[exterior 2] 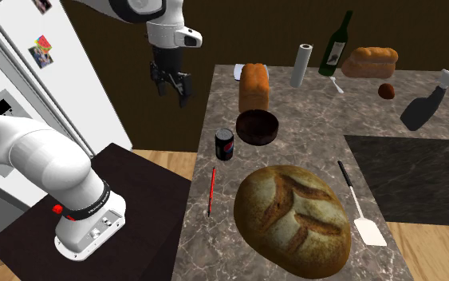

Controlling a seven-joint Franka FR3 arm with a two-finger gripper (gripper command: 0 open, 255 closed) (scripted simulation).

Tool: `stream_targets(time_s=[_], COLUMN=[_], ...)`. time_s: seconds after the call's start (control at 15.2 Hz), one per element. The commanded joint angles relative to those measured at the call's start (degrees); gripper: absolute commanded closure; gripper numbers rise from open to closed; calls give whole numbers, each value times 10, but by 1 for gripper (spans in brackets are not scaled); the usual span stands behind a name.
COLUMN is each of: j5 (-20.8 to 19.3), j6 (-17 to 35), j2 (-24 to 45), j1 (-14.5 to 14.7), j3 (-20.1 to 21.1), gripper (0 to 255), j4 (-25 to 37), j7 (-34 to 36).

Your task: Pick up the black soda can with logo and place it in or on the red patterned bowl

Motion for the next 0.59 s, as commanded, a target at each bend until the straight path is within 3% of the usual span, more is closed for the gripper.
stream_targets(time_s=[0.0, 0.53], j5=[-6, 16], j6=[32, 145], j2=[31, 184], j1=[-5, -10], j3=[-25, -120], gripper=[0, 0], j4=[3, 52], j7=[-23, -128])
